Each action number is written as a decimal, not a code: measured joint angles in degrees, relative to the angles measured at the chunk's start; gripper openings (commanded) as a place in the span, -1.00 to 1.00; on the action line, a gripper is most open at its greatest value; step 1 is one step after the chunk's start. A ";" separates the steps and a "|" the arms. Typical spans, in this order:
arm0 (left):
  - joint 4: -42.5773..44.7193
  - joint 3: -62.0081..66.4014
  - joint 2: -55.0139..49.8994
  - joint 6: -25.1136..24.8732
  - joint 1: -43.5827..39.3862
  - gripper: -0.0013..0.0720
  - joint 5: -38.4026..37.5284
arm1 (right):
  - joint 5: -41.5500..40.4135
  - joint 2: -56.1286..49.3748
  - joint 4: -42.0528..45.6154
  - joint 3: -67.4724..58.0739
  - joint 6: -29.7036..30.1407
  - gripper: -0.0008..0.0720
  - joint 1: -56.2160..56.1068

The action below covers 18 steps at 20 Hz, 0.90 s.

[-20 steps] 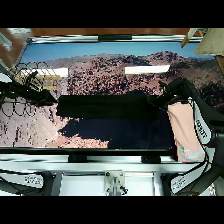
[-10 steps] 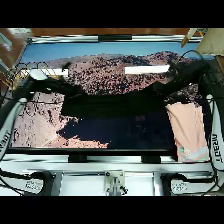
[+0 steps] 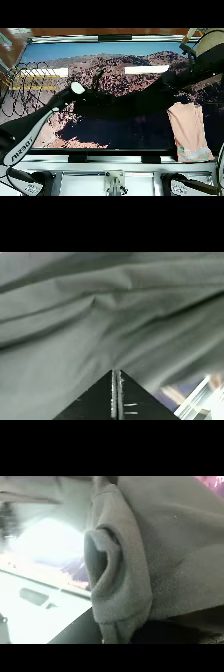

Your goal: Fold the shirts.

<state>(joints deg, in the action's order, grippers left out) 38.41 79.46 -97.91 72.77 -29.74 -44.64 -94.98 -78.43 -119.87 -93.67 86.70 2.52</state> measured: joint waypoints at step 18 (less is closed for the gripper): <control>4.44 3.87 7.32 2.80 4.57 -0.90 2.10 | 0.44 0.52 0.31 -0.74 -4.68 -0.80 -6.32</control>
<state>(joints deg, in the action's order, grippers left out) 42.85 83.33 -90.59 75.57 -25.17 -42.54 -94.54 -77.91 -119.57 -94.41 82.02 -3.79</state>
